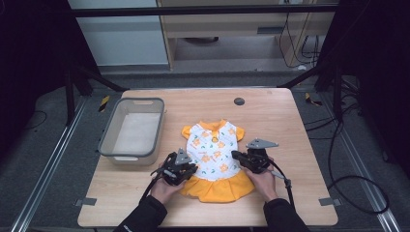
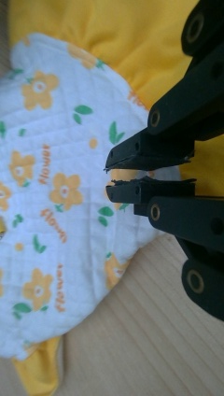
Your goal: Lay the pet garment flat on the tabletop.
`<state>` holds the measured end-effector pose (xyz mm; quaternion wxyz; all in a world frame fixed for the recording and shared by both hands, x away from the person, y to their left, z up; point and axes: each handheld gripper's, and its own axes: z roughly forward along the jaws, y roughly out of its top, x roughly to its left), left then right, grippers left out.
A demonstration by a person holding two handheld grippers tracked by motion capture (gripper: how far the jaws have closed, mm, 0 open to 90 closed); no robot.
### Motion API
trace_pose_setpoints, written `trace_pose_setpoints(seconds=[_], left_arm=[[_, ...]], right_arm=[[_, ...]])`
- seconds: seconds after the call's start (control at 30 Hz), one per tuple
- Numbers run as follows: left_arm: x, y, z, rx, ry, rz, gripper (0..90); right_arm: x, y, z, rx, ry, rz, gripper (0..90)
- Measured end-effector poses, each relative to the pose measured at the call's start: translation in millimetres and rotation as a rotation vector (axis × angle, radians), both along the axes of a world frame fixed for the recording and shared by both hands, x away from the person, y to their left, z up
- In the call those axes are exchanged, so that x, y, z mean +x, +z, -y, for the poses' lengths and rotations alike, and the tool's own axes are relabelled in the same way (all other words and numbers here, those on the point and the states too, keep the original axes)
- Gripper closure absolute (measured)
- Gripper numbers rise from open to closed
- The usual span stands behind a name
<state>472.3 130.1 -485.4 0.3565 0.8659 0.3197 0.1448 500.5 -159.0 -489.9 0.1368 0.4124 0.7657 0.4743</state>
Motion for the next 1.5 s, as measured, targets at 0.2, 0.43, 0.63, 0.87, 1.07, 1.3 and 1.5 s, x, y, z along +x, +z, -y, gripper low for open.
trace_pose_setpoints(seconds=[0.2, 0.43, 0.63, 0.87, 1.07, 1.3, 1.5], left_arm=[[-9.7, -7.4, -5.0, -0.005, -0.004, -0.026, 81.6], [-12.2, -9.4, -4.9, -0.031, 0.0, -0.033, 79.9], [-15.0, -1.5, -10.1, -0.053, 0.021, -0.016, 67.0], [-27.8, 15.7, -30.3, -0.087, 0.041, 0.038, 58.4], [-35.4, 20.3, -52.2, -0.124, 0.079, 0.058, 48.2], [-47.4, 20.2, -75.4, -0.128, 0.097, 0.083, 36.1], [-54.8, 18.4, -95.6, -0.115, 0.129, 0.093, 29.0]], right_arm=[[1.5, -12.4, -9.6, -0.107, 0.017, -0.042, 89.1], [0.7, -16.2, -6.7, -0.162, -0.002, -0.058, 89.4], [-4.6, -10.5, -4.1, -0.155, -0.004, -0.038, 85.2], [-17.9, 1.9, 10.7, -0.128, -0.047, 0.033, 63.6], [-30.0, 8.6, 32.7, -0.142, -0.143, 0.108, 32.4], [-45.5, 4.9, 49.6, -0.116, -0.177, 0.07, 21.4], [-56.0, 2.9, 62.7, -0.11, -0.192, 0.052, 18.0]])
